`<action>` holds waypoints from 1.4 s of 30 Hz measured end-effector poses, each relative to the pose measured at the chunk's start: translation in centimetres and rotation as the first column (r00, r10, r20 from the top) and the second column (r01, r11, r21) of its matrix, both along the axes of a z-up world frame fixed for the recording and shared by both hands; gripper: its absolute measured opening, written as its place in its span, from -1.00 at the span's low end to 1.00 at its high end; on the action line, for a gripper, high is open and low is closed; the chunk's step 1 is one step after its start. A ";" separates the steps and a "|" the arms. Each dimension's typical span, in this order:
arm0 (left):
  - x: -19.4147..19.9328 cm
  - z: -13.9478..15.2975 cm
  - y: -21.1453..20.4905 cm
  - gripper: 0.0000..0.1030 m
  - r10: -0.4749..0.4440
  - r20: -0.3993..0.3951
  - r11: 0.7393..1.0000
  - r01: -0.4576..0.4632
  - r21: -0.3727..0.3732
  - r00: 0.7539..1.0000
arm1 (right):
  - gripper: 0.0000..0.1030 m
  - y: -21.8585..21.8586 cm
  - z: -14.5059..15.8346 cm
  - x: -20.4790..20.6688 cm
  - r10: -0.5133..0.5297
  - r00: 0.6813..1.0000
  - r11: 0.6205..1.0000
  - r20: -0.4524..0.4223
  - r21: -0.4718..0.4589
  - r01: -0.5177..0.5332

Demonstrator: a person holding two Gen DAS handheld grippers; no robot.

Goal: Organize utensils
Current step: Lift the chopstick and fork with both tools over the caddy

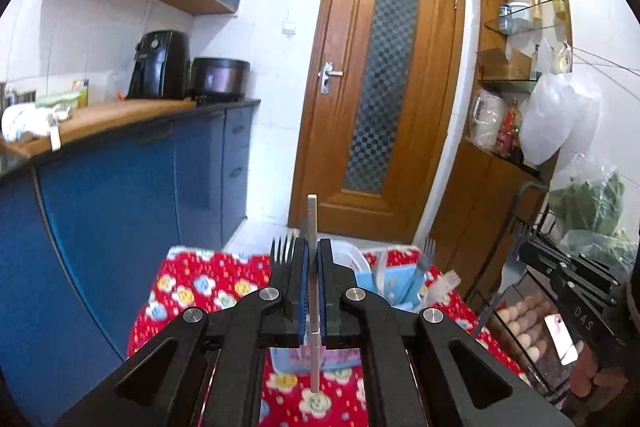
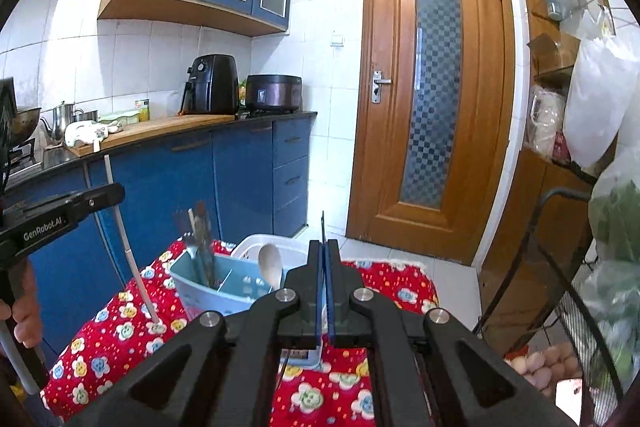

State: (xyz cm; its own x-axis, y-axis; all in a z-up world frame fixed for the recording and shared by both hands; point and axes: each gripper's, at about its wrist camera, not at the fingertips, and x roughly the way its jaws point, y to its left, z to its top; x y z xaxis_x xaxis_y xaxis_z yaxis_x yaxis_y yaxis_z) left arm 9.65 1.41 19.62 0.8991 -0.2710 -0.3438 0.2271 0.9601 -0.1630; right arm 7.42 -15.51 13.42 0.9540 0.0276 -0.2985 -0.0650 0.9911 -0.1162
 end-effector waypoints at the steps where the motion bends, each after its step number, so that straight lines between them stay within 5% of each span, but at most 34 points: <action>1: 0.4 0.4 -0.1 -0.93 0.003 0.010 1.000 -0.003 0.002 1.000 | -0.95 0.0 0.2 0.3 0.000 1.000 1.000 0.004 -0.002 0.000; 14: 5.3 2.5 -0.8 -0.93 0.041 0.055 0.999 -0.041 -0.004 0.998 | -0.95 0.1 1.6 4.9 -0.019 0.999 0.999 0.051 -0.035 0.021; 42: 9.5 -4.3 -3.2 -0.93 0.017 -0.055 1.000 -0.016 0.025 0.998 | -0.94 1.0 -4.5 10.1 0.013 0.995 1.000 -0.095 0.004 -0.012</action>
